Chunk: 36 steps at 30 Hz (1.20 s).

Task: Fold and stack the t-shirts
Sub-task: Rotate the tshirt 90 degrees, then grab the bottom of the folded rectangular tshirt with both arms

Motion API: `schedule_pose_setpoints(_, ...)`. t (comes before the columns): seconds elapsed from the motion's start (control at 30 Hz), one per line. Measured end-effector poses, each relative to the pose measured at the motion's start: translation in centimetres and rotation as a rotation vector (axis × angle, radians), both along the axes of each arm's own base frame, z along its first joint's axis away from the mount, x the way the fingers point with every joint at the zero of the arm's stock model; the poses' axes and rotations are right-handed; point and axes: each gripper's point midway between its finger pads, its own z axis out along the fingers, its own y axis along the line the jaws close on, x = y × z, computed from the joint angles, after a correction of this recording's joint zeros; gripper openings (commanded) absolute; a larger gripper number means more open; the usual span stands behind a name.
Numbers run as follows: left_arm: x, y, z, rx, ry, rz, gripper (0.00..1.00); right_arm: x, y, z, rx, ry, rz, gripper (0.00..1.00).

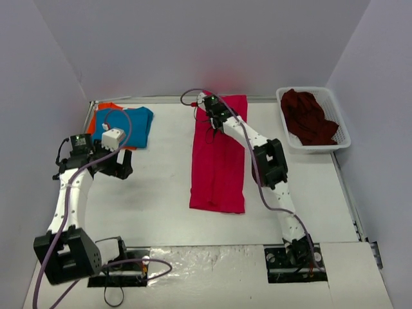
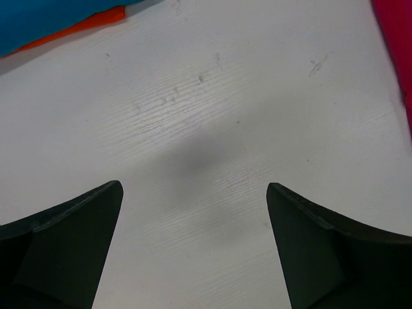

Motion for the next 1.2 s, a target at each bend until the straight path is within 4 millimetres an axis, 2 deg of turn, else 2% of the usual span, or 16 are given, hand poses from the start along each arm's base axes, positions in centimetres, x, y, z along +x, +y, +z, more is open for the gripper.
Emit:
schedule_pose_setpoints(0.03, -0.1, 0.0, 0.4, 0.006, -0.013, 0.002, 0.94, -0.5, -0.4, 2.2, 0.012, -0.021, -0.005, 0.23)
schedule_pose_setpoints(0.17, -0.4, 0.1, 2.5, 0.033, -0.094, 0.006, 0.94, -4.5, -1.8, 12.7, 0.142, -0.130, -0.008, 0.83)
schedule_pose_setpoints(0.23, -0.7, -0.2, 3.7, 0.043, -0.134, -0.012, 0.94, -7.8, -2.8, 17.5, 0.220, -0.162, 0.029, 0.88)
schedule_pose_setpoints(0.27, -0.9, -0.6, 4.3, 0.052, -0.150, -0.032, 0.94, -9.7, -3.4, 19.1, 0.261, -0.166, 0.058, 0.85)
schedule_pose_setpoints(0.33, -1.4, -1.9, 5.1, 0.071, -0.174, -0.096, 0.94, -14.0, -4.4, 20.6, 0.331, -0.130, 0.116, 0.77)
schedule_pose_setpoints(0.37, -1.7, -3.0, 5.4, 0.078, -0.184, -0.146, 0.94, -15.7, -4.9, 20.7, 0.357, -0.108, 0.139, 0.75)
schedule_pose_setpoints(0.43, -2.7, -5.3, 5.6, 0.092, -0.195, -0.253, 0.94, -19.6, -6.1, 18.3, 0.395, -0.002, 0.168, 0.71)
schedule_pose_setpoints(0.5, -4.0, -7.6, 5.6, 0.102, -0.197, -0.370, 0.94, -23.2, -7.0, 14.1, 0.405, 0.149, 0.177, 0.63)
schedule_pose_setpoints(0.57, -5.5, -9.8, 5.4, 0.105, -0.199, -0.491, 0.98, -27.3, -7.5, 9.0, 0.409, 0.345, 0.174, 0.57)
schedule_pose_setpoints(0.6, -6.1, -10.7, 5.2, 0.106, -0.198, -0.544, 0.99, -29.6, -7.8, 6.2, 0.400, 0.456, 0.170, 0.58)
schedule_pose_setpoints(0.63, -6.8, -11.7, 4.9, 0.108, -0.196, -0.600, 0.99, -31.6, -8.1, 4.4, 0.405, 0.553, 0.164, 0.57)
schedule_pose_setpoints(0.7, -8.2, -13.7, 3.9, 0.110, -0.181, -0.701, 0.99, -34.0, -8.1, 3.2, 0.442, 0.665, 0.161, 0.58)
schedule_pose_setpoints(0.8, -10.3, -15.9, 1.7, 0.119, -0.149, -0.822, 0.99, -33.7, -8.9, 4.2, 0.551, 0.658, 0.138, 0.58)
schedule_pose_setpoints(0.9, -11.7, -17.1, -0.5, 0.160, -0.103, -0.904, 0.99, -33.1, -9.8, 5.1, 0.643, 0.632, 0.115, 0.57)
schedule_pose_setpoints(1.2, -11.6, -19.1, -4.6, 0.392, -0.132, -1.018, 0.98, -32.3, -12.2, 6.1, 0.955, 0.627, 0.067, 0.59)
